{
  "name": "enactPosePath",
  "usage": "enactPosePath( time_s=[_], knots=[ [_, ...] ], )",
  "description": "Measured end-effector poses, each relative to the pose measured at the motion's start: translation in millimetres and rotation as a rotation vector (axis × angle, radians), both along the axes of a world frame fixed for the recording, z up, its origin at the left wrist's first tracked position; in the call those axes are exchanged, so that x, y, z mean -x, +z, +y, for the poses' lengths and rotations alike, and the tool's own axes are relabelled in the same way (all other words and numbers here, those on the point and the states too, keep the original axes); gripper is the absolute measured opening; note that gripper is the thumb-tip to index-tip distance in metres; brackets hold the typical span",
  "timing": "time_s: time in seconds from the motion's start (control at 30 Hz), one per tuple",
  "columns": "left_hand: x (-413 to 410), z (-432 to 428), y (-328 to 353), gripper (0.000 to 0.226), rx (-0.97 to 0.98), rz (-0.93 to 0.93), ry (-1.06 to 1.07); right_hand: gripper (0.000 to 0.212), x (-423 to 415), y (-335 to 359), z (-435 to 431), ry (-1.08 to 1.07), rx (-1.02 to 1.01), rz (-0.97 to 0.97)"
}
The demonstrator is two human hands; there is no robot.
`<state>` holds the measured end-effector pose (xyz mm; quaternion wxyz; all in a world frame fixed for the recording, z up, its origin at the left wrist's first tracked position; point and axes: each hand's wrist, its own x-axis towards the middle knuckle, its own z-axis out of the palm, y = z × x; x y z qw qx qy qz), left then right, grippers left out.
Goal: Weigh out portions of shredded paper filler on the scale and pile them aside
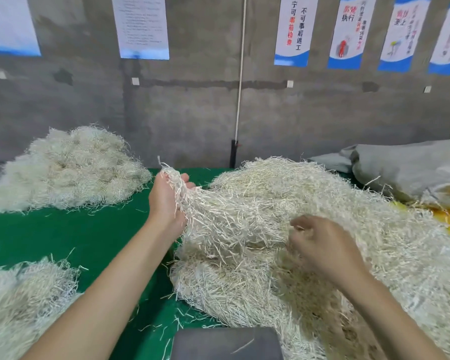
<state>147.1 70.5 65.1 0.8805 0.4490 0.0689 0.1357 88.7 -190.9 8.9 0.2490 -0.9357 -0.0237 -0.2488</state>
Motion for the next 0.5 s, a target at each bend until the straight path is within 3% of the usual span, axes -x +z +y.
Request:
enactPosePath(
  time_s=[0.1, 0.27, 0.33, 0.4, 0.5],
  knots=[
    [5, 1, -2, 0.036, 0.054, -0.026, -0.068, 0.048, 8, 26, 27, 0.157, -0.15, -0.187],
    [14, 4, -2, 0.054, -0.008, 0.055, -0.072, 0.065, -21, 12, 82, 0.369, -0.13, 0.15],
    [21, 9, 2, 0.057, -0.06, 0.074, -0.012, 0.051, -35, -2, 81, 0.325, -0.31, 0.185],
    [26, 17, 6, 0.055, -0.059, 0.102, 0.058, 0.023, -45, -15, 71, 0.26, -0.451, 0.17],
    [28, 28, 4, 0.043, -0.022, 0.121, 0.024, 0.015, -54, -22, 55, 0.151, -0.353, 0.092]
  ],
)
